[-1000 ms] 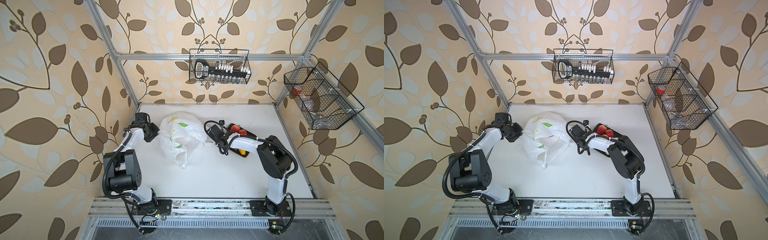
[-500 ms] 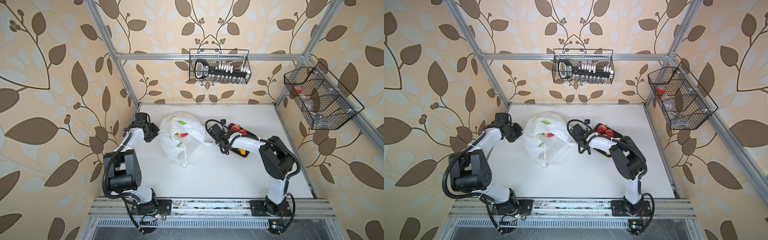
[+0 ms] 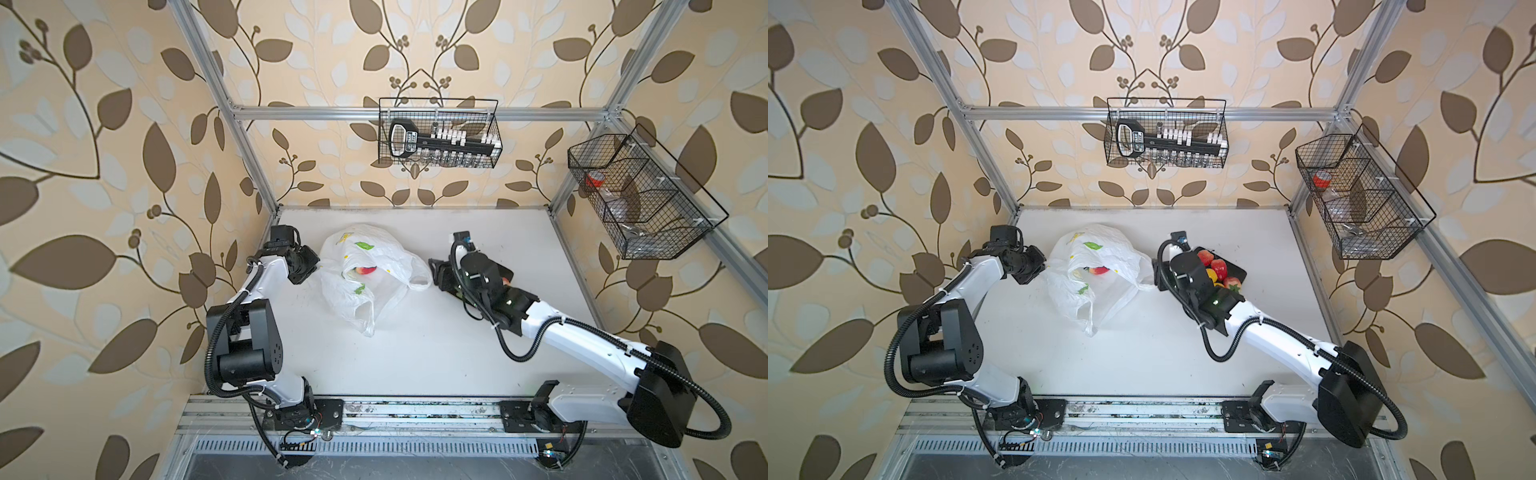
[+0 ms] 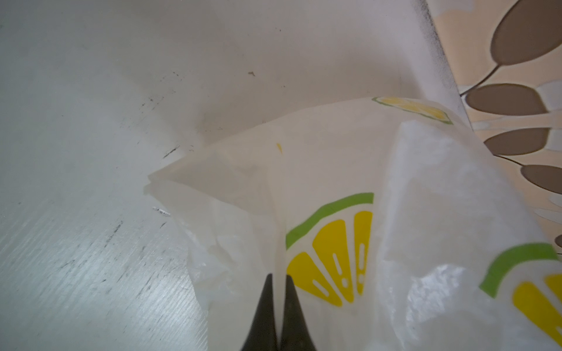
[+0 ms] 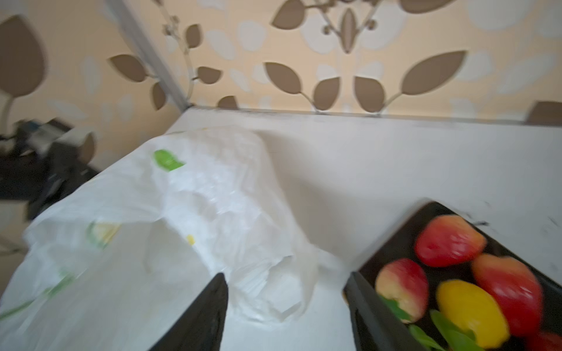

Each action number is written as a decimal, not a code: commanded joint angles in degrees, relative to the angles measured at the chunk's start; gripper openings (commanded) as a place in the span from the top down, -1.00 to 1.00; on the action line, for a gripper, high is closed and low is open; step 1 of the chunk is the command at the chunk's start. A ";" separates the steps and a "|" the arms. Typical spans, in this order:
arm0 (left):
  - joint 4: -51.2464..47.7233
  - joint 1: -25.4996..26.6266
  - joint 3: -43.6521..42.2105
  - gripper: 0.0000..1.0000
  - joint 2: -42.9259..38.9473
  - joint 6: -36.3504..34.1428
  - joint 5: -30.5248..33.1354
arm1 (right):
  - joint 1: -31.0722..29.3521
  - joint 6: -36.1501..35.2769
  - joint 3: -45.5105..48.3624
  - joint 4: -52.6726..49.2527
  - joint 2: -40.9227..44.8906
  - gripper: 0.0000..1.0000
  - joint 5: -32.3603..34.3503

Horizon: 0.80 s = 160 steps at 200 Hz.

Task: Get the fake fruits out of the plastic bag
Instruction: 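Move the right gripper back into the bag above the last strawberry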

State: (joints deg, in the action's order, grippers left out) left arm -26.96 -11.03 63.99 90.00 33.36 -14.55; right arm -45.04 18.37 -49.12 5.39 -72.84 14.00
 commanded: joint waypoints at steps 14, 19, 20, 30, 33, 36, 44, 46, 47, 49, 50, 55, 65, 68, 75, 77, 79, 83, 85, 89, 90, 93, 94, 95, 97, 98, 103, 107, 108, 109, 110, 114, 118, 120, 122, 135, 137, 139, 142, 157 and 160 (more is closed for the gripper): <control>-0.30 -0.29 0.34 1.00 -0.88 -0.96 -1.56 | -6.72 -18.06 3.67 16.39 -4.52 -0.18 -16.83; -0.34 -0.26 0.35 1.00 -1.04 -0.97 -1.67 | -7.13 -18.94 3.10 16.58 -5.78 -0.18 -16.81; -0.36 -0.29 0.35 1.00 -1.09 -1.04 -1.69 | -7.19 -19.05 2.91 16.54 -5.98 -0.18 -16.77; -0.38 -0.24 0.19 1.00 -1.22 -1.13 -1.91 | -7.24 -20.49 1.39 16.77 -9.22 -0.18 -17.00; -0.42 -0.29 0.18 1.00 -1.33 -1.25 -2.00 | -7.29 -21.03 0.90 16.92 -10.34 -0.17 -16.97; -0.39 -0.29 0.14 1.00 -1.43 -1.25 -2.05 | -7.28 -21.96 0.43 17.19 -11.29 -0.18 -16.84; -0.45 -0.23 -0.09 1.00 -1.58 -1.50 -2.38 | -7.32 -24.27 -0.89 17.77 -13.75 -0.18 -16.86; -0.48 -0.25 -0.09 1.00 -1.58 -1.47 -2.47 | -7.27 -25.01 -1.30 18.02 -14.57 -0.17 -16.82; -0.47 -0.23 -0.09 1.00 -1.58 -1.51 -2.53 | -7.27 -25.38 -1.45 18.14 -14.90 -0.17 -16.91; -0.46 -0.25 -0.16 1.00 -1.53 -1.56 -2.64 | -7.28 -26.17 -1.77 18.29 -15.59 -0.18 -16.92; -0.51 -0.28 -0.17 1.00 -1.51 -1.55 -2.71 | -7.27 -26.57 -1.99 18.36 -15.76 -0.18 -16.91; -0.46 -0.27 -0.24 1.00 -1.58 -1.67 -3.07 | -7.27 -29.00 -2.82 18.63 -17.28 -0.18 -17.12; -0.51 -0.31 -0.27 1.00 -1.53 -1.97 -3.83 | -7.26 -34.31 -4.58 18.78 -20.70 -0.18 -16.73; -0.55 -0.29 -0.27 1.00 -1.48 -2.11 -4.02 | -7.25 -35.64 -5.15 18.91 -21.42 -0.18 -16.20; -0.66 -0.27 -0.20 1.00 -1.49 -2.43 -4.39 | -6.97 -38.54 -6.38 19.16 -23.67 -0.18 -15.07; -0.71 -0.23 -0.18 1.00 -1.51 -2.54 -4.47 | -6.79 -39.19 -6.72 19.29 -24.15 -0.18 -15.14; -0.72 -0.23 -0.18 1.00 -1.43 -2.59 -4.51 | -6.57 -39.94 -7.02 19.42 -24.67 -0.17 -15.32; -0.79 -0.26 -0.16 1.00 -1.37 -2.84 -4.65 | -5.99 -40.99 -7.58 19.65 -25.71 -0.18 -15.85; -0.81 -0.25 -0.13 1.00 -1.39 -2.99 -4.73 | -5.67 -41.23 -7.92 19.72 -26.22 -0.18 -16.26; -0.94 -0.29 -0.03 1.00 -1.29 -3.17 -4.81 | -4.98 -41.94 -8.68 19.82 -27.15 -0.18 -16.96; -0.96 -0.26 -0.06 1.00 -1.26 -3.15 -4.84 | -4.80 -42.07 -8.82 19.83 -27.39 -0.18 -17.24; -1.03 -0.27 0.06 1.00 -1.31 -3.30 -4.96 | -4.20 -42.47 -9.33 19.79 -28.09 -0.17 -18.06; -1.10 -0.29 0.07 1.00 -1.27 -3.30 -5.01 | -4.06 -42.64 -9.46 19.77 -28.34 -0.17 -18.32; -1.13 -0.26 0.12 1.00 -1.25 -3.35 -4.99 | -3.90 -42.76 -9.74 19.76 -28.59 -0.17 -18.53; -1.16 -0.23 0.16 1.00 -1.23 -3.47 -5.02 | -3.54 -43.08 -10.15 19.60 -29.12 -0.16 -18.82; -1.16 -0.23 0.17 1.00 -1.23 -3.48 -5.03 | -3.42 -43.25 -10.35 19.50 -29.34 -0.16 -18.92; -1.36 -0.26 0.33 1.00 -1.11 -3.63 -5.15 | -3.08 -44.39 -11.25 18.85 -30.54 -0.14 -19.20; -1.41 -0.25 0.43 1.00 -1.03 -3.75 -5.22 | -2.92 -45.64 -12.17 18.37 -31.48 -0.14 -19.25; -1.42 -0.24 0.48 1.00 -1.04 -3.84 -5.23 | -2.94 -46.02 -12.33 18.22 -31.75 -0.14 -19.31; -1.47 -0.23 0.50 1.00 -1.04 -3.88 -5.23 | -2.94 -46.35 -12.54 18.11 -31.88 -0.13 -19.33; -1.49 -0.23 0.51 1.00 -1.05 -3.90 -5.27 | -2.95 -46.51 -12.65 17.96 -32.17 -0.13 -19.26; -1.53 -0.26 0.55 1.00 -0.92 -4.00 -5.33 | -2.93 -48.18 -13.28 17.55 -33.04 -0.13 -19.19; -1.60 -0.25 0.61 1.00 -0.88 -4.07 -5.38 | -2.94 -49.40 -13.71 17.49 -33.97 -0.13 -19.19; -1.60 -0.25 0.66 1.00 -0.94 -4.18 -5.38 | -2.88 -50.06 -13.85 17.40 -34.35 -0.13 -19.08; -1.60 -0.30 0.65 1.00 -0.89 -4.25 -5.40 | -2.91 -50.57 -14.01 17.51 -34.73 -0.12 -19.09; -1.85 -0.24 0.87 1.00 -0.62 -4.44 -5.79 | -2.87 -53.50 -14.96 18.18 -36.97 -0.10 -18.59; -1.86 -0.29 0.87 1.00 -0.57 -4.54 -5.83 | -2.87 -53.87 -15.10 18.30 -37.30 -0.10 -18.46; -1.89 -0.26 0.88 1.00 -0.53 -4.54 -5.86 | -2.93 -54.27 -15.23 18.49 -37.66 -0.10 -18.32; -1.94 -0.25 0.92 1.00 -0.48 -4.65 -5.94 | -2.91 -54.78 -15.50 18.67 -38.12 -0.09 -18.39; -2.02 -0.25 1.04 1.00 -0.19 -4.80 -6.17 | -2.87 -57.35 -16.98 19.00 -40.02 -0.08 -18.46; -2.04 -0.27 1.10 1.00 -0.17 -4.80 -6.24 | -2.93 -57.78 -17.24 19.19 -40.54 -0.08 -18.48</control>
State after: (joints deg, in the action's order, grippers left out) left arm -27.92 -11.07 63.99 90.02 30.55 -18.90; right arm -47.55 -31.31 -63.64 23.27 -110.13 -3.25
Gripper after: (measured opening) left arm 0.048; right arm 0.541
